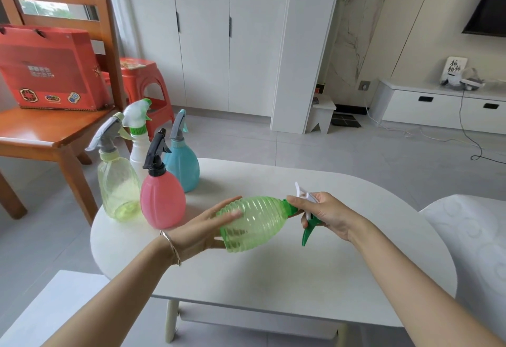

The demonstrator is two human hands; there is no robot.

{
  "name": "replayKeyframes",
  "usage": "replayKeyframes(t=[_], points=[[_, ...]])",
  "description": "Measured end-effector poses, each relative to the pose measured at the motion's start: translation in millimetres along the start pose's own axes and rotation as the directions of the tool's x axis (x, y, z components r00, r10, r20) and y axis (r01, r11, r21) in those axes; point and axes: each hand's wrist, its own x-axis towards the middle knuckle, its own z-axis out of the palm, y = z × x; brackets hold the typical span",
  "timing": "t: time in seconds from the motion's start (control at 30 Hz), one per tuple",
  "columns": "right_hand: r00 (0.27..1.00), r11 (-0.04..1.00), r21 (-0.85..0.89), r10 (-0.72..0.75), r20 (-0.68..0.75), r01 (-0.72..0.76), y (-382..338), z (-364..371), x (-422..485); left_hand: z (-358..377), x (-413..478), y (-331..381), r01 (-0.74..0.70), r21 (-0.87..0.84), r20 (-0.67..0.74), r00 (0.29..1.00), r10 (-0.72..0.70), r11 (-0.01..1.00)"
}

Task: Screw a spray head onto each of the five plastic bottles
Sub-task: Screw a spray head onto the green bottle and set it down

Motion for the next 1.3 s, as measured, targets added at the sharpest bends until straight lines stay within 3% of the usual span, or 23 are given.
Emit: replayKeyframes(t=[0.07, 0.17, 0.23, 0.33, 0.43, 0.53, 0.67, 0.77, 0.87, 0.93, 1.0, 1.1, 1.3], points=[[0.999, 0.999, -0.023, -0.029, 0.018, 0.029, -2, 0, 1, -1, 0, 2, 0.173, -0.115, 0.044, 0.985, -0.169, 0.978], [0.999, 0.991, -0.128, -0.031, 0.036, 0.036, -5, 5, -1, -1, 2, -2, 0.251, -0.077, 0.036, 0.968, -0.248, 0.965], [0.997, 0.986, -0.156, -0.068, -0.023, 0.064, -6, 8, 0, 2, 3, -3, 0.220, -0.056, 0.011, 0.975, -0.220, 0.974], [0.943, 0.977, -0.190, -0.154, -0.296, 0.100, -5, 18, 7, 7, 5, -4, 0.097, -0.037, -0.071, 0.993, -0.099, 0.995], [0.898, 0.996, -0.047, -0.088, -0.431, 0.075, -9, 32, 11, 13, 8, -4, -0.006, -0.008, -0.081, 0.997, 0.005, 1.000], [0.958, 0.983, 0.172, -0.010, -0.286, 0.062, -12, 36, 14, 16, 11, -5, -0.069, 0.001, -0.071, 0.995, 0.068, 0.998], [0.996, 0.889, 0.449, -0.060, -0.069, 0.085, -15, 44, 14, 17, 15, -7, -0.112, -0.028, -0.075, 0.991, 0.110, 0.993], [0.989, 0.863, 0.484, -0.121, -0.084, 0.147, -18, 46, 16, 21, 15, -6, -0.163, 0.021, -0.126, 0.978, 0.165, 0.986], [0.967, 0.901, 0.382, -0.125, -0.221, 0.204, -18, 54, 17, 26, 16, -5, -0.191, 0.328, -0.225, 0.935, 0.273, 0.925], [0.954, 0.899, 0.378, -0.118, -0.275, 0.220, -17, 61, 17, 28, 17, -5, -0.188, 0.424, -0.231, 0.923, 0.307, 0.886], [0.956, 0.895, 0.386, -0.126, -0.263, 0.224, -20, 62, 16, 27, 16, -2, -0.177, 0.370, -0.184, 0.948, 0.259, 0.912], [0.973, 0.856, 0.468, -0.155, -0.173, 0.220, -25, 61, 13, 20, 11, 6, -0.089, 0.117, -0.079, 0.992, 0.099, 0.989], [0.981, 0.772, 0.616, -0.192, -0.011, 0.158, -30, 61, 11, 19, 8, 8, -0.017, -0.023, -0.012, 1.000, 0.017, 1.000]])
